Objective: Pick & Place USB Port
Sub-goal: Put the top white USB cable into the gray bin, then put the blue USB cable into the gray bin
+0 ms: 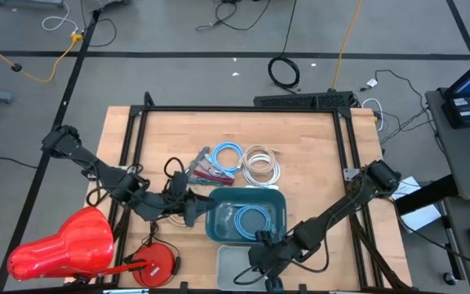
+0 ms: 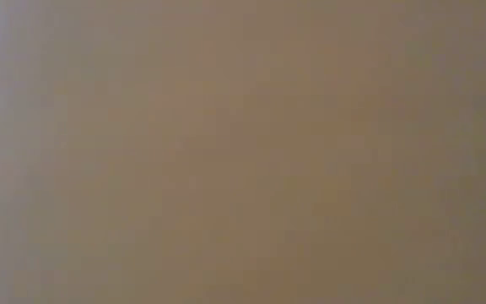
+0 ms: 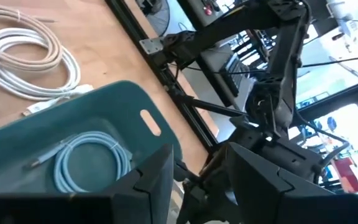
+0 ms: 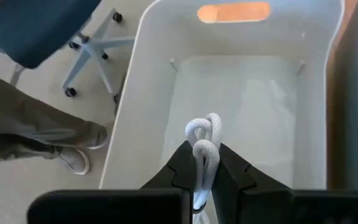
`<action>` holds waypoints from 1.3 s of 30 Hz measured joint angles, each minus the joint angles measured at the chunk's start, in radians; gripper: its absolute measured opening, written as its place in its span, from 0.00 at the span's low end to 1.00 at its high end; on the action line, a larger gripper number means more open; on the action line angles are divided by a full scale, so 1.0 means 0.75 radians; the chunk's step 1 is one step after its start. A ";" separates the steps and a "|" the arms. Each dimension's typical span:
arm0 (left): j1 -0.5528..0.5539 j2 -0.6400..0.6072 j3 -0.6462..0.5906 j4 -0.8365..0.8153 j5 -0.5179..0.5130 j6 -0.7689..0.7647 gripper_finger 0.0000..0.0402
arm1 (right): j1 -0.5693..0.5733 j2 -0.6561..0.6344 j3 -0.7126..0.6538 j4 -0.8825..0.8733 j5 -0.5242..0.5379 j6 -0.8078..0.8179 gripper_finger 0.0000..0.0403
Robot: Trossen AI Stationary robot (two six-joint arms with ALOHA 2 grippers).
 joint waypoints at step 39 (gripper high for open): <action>0.488 -0.097 -0.011 -1.317 0.356 -0.225 0.38 | -0.276 -0.599 0.000 0.246 0.452 -0.337 0.54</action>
